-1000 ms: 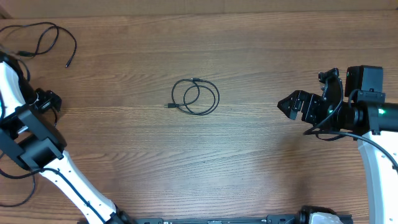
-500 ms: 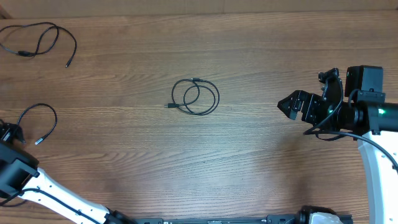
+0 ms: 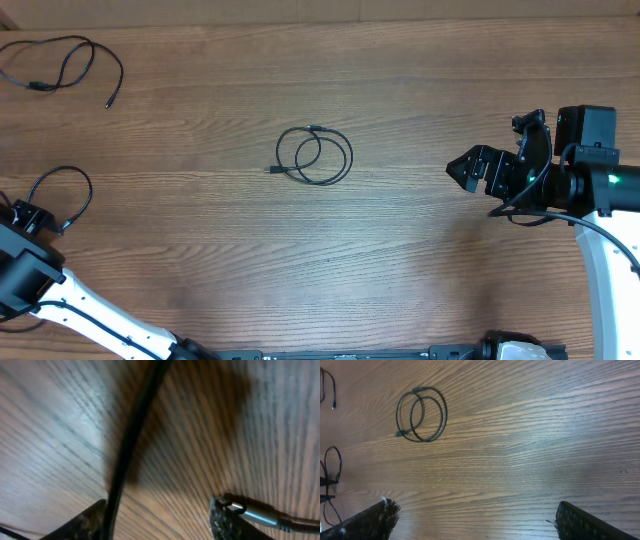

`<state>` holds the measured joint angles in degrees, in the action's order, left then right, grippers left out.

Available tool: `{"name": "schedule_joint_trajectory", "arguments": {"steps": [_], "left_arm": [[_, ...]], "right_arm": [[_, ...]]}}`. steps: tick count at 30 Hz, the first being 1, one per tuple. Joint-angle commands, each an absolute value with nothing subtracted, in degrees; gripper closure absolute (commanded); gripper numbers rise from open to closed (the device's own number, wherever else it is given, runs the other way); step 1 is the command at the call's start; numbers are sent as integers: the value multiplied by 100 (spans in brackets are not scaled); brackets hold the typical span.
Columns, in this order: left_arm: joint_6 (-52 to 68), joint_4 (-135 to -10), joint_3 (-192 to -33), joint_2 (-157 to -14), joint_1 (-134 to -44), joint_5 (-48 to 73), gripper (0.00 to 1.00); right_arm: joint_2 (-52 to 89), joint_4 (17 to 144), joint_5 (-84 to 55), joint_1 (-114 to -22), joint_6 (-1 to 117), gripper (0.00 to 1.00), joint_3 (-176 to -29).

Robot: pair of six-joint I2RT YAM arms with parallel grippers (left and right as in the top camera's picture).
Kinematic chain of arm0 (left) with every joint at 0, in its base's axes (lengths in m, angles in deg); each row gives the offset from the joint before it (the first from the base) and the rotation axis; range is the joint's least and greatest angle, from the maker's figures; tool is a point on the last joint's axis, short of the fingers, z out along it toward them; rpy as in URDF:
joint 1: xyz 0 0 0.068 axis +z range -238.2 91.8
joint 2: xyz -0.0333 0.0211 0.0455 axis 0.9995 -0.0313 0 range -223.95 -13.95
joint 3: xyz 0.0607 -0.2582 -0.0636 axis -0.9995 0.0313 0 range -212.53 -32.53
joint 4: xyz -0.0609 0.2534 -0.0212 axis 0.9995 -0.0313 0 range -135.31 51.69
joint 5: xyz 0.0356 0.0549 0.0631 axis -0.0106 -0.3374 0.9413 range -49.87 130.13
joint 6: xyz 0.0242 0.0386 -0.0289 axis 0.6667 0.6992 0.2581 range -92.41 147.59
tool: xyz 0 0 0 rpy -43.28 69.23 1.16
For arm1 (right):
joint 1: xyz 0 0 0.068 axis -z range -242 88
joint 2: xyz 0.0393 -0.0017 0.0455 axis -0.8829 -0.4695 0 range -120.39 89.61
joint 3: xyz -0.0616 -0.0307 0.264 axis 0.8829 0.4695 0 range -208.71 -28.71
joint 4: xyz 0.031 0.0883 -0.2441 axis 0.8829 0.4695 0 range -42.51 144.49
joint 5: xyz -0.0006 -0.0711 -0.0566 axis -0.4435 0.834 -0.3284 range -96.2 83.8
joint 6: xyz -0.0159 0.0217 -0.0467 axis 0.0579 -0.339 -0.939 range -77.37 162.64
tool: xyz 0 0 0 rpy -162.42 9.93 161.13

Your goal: Untangle cables

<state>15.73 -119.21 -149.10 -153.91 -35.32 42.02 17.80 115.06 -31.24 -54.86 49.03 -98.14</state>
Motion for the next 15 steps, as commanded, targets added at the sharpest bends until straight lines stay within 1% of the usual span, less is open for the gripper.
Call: {"name": "schedule_joint_trajectory", "arguments": {"steps": [1, 3, 4, 5, 8, 15], "left_arm": [[2008, -11768, -14814, -15183, -3646, 4160, 48], [2180, -11685, -14814, -15183, -3696, 4160, 64], [2333, -11587, -14814, -15183, -3742, 4162, 76], [2425, -11526, -14814, -15183, -3781, 4162, 83], [2786, -11261, -14814, -15183, -3978, 4162, 95], [4233, -10686, -14814, -15183, -4607, 4184, 96]], "right_arm": [[1780, 11489, -3063, -5469, 4901, 0, -9956], [1780, 11486, -3063, -5469, 4901, 0, -9956], [1780, 11489, -3063, -5469, 4901, 0, -9956], [1780, 11489, -3063, -5469, 4901, 0, -9956], [1780, 11489, -3063, -5469, 4901, 0, -9956], [1780, 11489, -3063, -5469, 4901, 0, -9956]]}}
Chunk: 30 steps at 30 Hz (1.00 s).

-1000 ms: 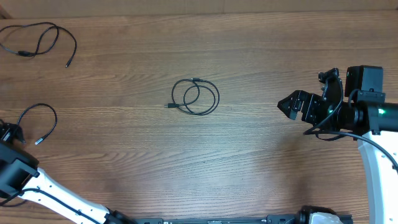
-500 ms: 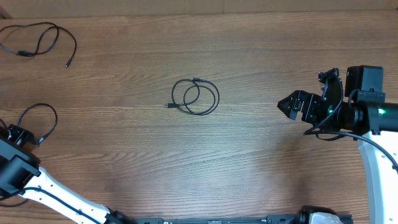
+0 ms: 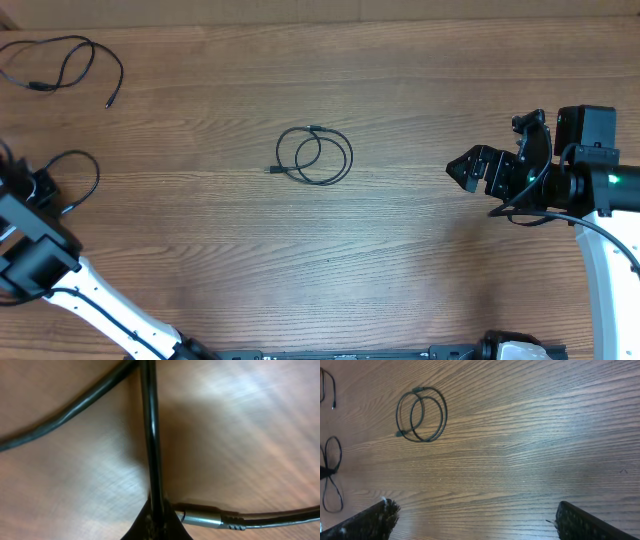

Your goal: Untangle cables

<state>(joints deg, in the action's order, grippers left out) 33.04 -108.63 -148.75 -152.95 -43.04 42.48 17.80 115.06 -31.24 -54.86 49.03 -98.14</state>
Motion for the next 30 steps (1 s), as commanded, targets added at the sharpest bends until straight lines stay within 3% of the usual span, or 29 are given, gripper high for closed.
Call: {"name": "schedule_joint_trajectory", "arguments": {"steps": [1, 9, 15, 21, 22, 23, 25, 26, 28, 30], "left_arm": [[4349, -10619, -14814, -15183, -4684, 4184, 96], [4884, -10413, -14812, -15185, -5139, 4477, 96], [3898, -10658, -14812, -15185, -4789, 5198, 96], [3887, -10837, -14812, -15185, -4380, 5509, 96], [3890, -10839, -14814, -15183, -4306, 5511, 84], [3890, -10824, -14814, -15183, -4286, 5511, 78], [3887, -10767, -14816, -15183, -4284, 5511, 48], [3866, -10717, -14821, -15183, -4306, 5504, 27], [3861, -10658, -14917, -15179, -4409, 5375, 1], [3719, -10658, -15151, -15179, -4548, 5286, 0]], "right_arm": [[1780, 11486, -3063, -5469, 4901, 0, -9956], [1780, 11489, -3063, -5469, 4901, 0, -9956], [1780, 11486, -3065, -5469, 4901, 0, -9956], [1780, 11489, -3063, -5469, 4901, 0, -9956], [1780, 11489, -3063, -5469, 4901, 0, -9956], [1780, 11489, -3063, -5469, 4901, 0, -9956], [1780, 11489, -3063, -5469, 4901, 0, -9956], [1780, 11489, -3063, -5469, 4901, 0, -9956], [1780, 11489, -3063, -5469, 4901, 0, -9956], [1780, 11486, -3063, -5469, 4901, 0, -9956]]}}
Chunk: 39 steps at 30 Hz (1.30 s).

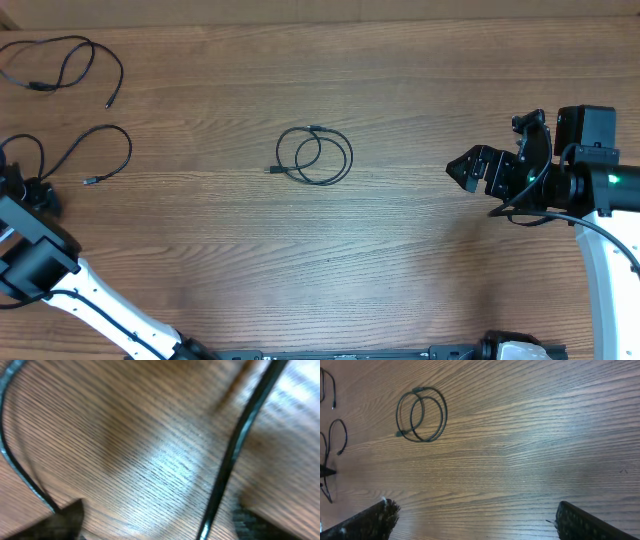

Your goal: Untangle cables

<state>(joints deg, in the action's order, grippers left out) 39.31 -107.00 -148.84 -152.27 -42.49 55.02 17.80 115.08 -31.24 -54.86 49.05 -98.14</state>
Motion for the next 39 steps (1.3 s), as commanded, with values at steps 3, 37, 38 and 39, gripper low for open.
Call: {"name": "schedule_joint_trajectory", "arguments": {"steps": [3, 37, 38, 39], "left_arm": [[3367, -10717, -15780, -15150, -4841, 4949, 0], [3981, -10429, -14512, -15146, -5442, 5520, 89], [3912, -10433, -14512, -15146, -5397, 5518, 90], [3866, -10433, -14512, -15146, -5320, 5513, 91]], "right_arm": [[1780, 11489, -3063, -5469, 4901, 0, -9956], [1780, 11489, -3063, -5469, 4901, 0, -9956], [1780, 11486, -3063, -5469, 4903, 0, -9956], [1780, 11489, -3063, -5469, 4901, 0, -9956]]}}
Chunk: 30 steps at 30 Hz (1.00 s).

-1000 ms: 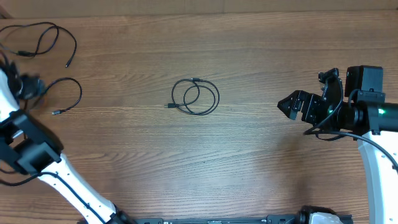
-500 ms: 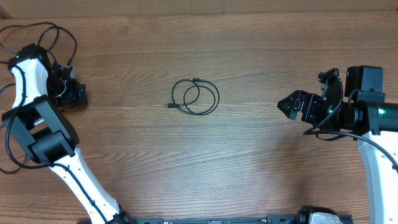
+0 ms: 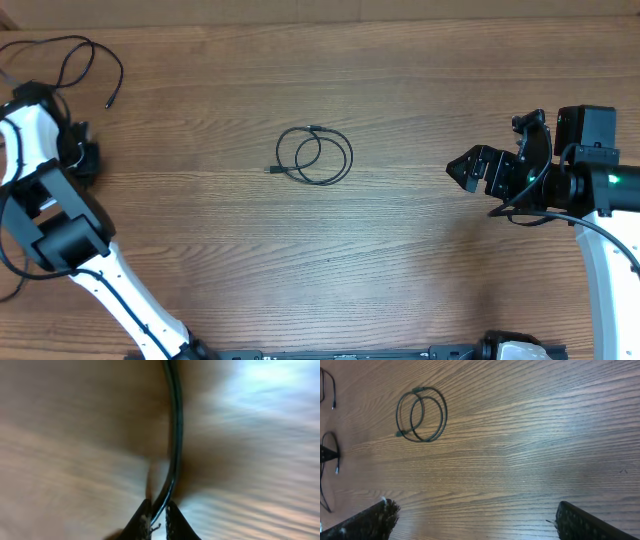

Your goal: Untangle cables

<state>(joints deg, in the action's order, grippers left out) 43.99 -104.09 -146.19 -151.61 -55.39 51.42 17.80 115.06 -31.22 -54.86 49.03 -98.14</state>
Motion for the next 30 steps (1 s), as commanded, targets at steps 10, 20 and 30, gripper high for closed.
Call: {"name": "schedule_joint_trajectory", "arguments": {"steps": [10, 20, 30], "left_arm": [[3868, -10361, -14792, -15139, -5213, 5198, 42], [3352, -10898, -16486, -15104, -5751, 2451, 30], [3354, -11248, -16587, -15113, -7405, -10, 0]], "right_arm": [[1780, 11489, -3063, -5469, 4901, 0, -9956], [1780, 11489, -3063, -5469, 4901, 0, -9956], [1780, 11489, -3063, -5469, 4901, 0, -9956]]}}
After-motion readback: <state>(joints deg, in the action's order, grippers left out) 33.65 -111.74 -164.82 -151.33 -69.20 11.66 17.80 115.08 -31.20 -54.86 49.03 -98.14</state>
